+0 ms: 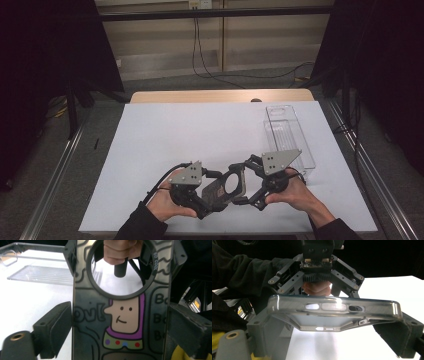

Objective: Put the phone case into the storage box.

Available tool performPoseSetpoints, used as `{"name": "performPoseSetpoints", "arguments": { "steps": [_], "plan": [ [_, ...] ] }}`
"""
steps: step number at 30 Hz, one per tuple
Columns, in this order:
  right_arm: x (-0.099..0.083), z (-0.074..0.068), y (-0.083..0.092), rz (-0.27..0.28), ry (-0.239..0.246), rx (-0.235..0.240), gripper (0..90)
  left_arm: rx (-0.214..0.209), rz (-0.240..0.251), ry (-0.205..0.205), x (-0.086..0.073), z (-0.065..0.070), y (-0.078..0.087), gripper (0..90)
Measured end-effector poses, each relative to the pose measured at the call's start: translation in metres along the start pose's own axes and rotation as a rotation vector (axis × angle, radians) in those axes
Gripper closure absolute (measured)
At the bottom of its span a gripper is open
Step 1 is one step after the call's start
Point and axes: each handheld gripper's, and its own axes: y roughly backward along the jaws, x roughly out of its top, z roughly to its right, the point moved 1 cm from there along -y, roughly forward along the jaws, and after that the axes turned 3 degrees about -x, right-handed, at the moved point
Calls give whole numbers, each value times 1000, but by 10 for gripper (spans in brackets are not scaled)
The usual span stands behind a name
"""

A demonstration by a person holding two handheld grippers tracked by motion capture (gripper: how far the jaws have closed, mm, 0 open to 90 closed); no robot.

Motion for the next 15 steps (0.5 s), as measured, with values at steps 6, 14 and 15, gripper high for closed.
{"name": "performPoseSetpoints", "arguments": {
  "steps": [6, 14, 15],
  "plan": [
    [1, 1, 4, -3, -10, -24, 120, 17, 17, 16, 1, 0, 2, 51],
    [3, 3, 10, 5, -29, -59, 120, 65, 45, 50, 1, 1, 9, 31],
    [3, 4, 11, 7, -33, -65, 120, 87, 43, 57, 1, 0, 11, 30]
  ]
}}
